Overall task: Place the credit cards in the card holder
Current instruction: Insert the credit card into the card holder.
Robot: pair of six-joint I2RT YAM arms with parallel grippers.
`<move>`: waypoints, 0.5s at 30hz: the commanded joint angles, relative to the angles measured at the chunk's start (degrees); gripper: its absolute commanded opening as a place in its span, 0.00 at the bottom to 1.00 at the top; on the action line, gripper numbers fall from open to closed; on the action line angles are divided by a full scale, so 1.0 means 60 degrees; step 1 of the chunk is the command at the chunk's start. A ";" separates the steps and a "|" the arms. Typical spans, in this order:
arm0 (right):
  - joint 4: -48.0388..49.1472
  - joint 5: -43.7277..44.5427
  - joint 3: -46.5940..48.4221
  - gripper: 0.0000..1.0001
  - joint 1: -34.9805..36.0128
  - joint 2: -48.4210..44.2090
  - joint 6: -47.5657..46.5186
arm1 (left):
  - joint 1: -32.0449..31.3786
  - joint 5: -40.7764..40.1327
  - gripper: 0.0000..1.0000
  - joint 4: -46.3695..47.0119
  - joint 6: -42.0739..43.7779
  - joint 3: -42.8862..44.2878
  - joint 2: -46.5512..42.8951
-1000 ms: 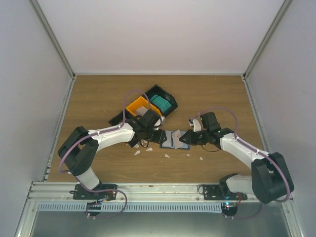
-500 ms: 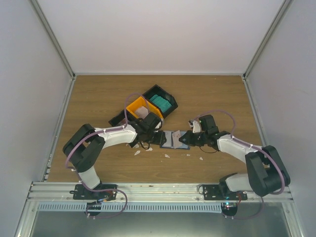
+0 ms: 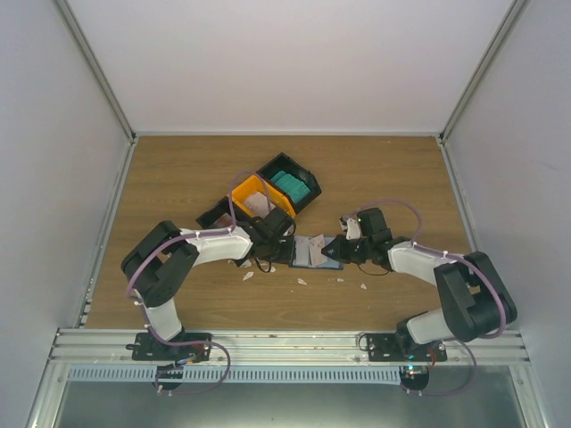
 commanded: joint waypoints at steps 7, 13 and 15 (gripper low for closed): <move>0.0657 0.0078 -0.0332 0.00 -0.0071 0.0676 0.0238 | -0.0206 -0.0364 0.26 0.0128 -0.0025 0.0066 0.0447; 0.1041 0.0077 -0.0421 0.01 -0.0050 0.1031 0.0385 | -0.0261 -0.0369 0.25 0.0111 -0.0007 0.0040 0.0537; 0.1163 0.0036 -0.0422 0.00 -0.0033 0.1161 0.0430 | -0.0276 -0.0356 0.24 0.0127 0.0015 0.0031 0.0552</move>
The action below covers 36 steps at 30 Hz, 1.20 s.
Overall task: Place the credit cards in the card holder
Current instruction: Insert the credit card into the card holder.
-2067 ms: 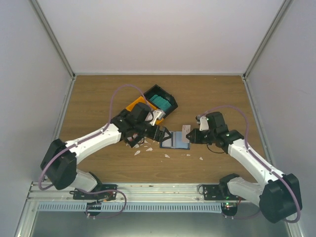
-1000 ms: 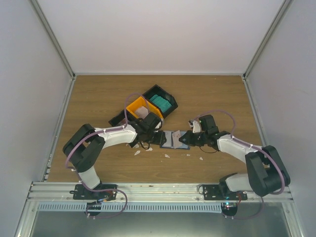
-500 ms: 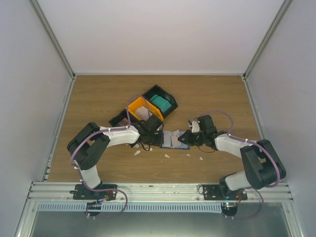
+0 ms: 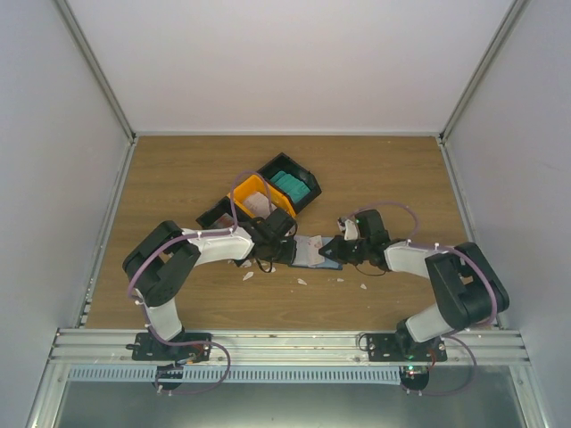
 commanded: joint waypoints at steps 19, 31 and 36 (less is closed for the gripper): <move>0.1296 0.0406 -0.0257 0.00 0.1029 0.1250 0.1598 | -0.0207 -0.0076 0.17 0.0117 -0.0029 -0.0079 0.0477; 0.1628 0.1188 -0.0755 0.00 0.1531 0.0965 0.2963 | -0.0266 -0.0018 0.15 0.0153 -0.0093 -0.0110 0.0490; 0.1563 0.1481 -0.0858 0.01 0.1826 0.0733 0.3280 | -0.0280 0.0036 0.14 0.0170 -0.0135 -0.0081 0.0513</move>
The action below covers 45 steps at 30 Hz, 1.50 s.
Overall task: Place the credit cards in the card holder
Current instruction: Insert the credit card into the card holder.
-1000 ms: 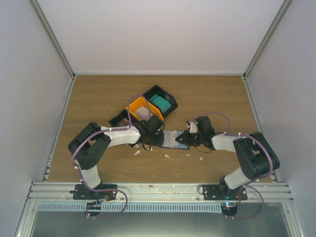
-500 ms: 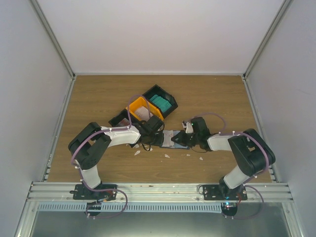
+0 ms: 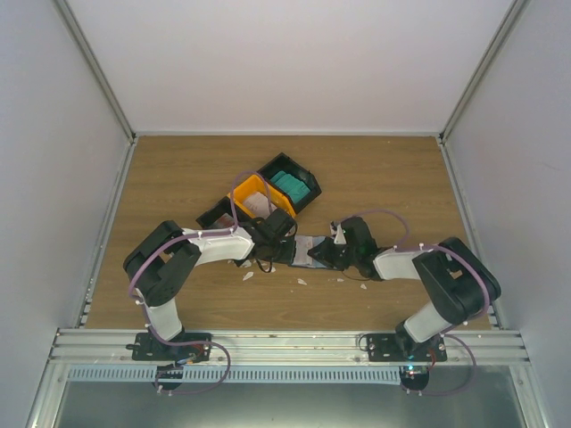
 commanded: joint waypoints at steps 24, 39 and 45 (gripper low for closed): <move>-0.3489 0.2029 0.0636 0.19 0.0757 -0.1274 -0.0426 | -0.0280 -0.0305 0.15 -0.0631 0.0624 0.0644 -0.0576; -0.6308 0.4312 0.1461 0.54 0.0637 -0.3932 -0.1271 | -0.0185 -0.1041 0.53 -0.2035 0.2898 0.2945 -0.1754; -0.6875 0.5027 0.1563 0.60 0.0475 -0.4756 -0.1465 | 0.0492 -0.0739 0.76 -0.2644 0.3906 0.4669 -0.1056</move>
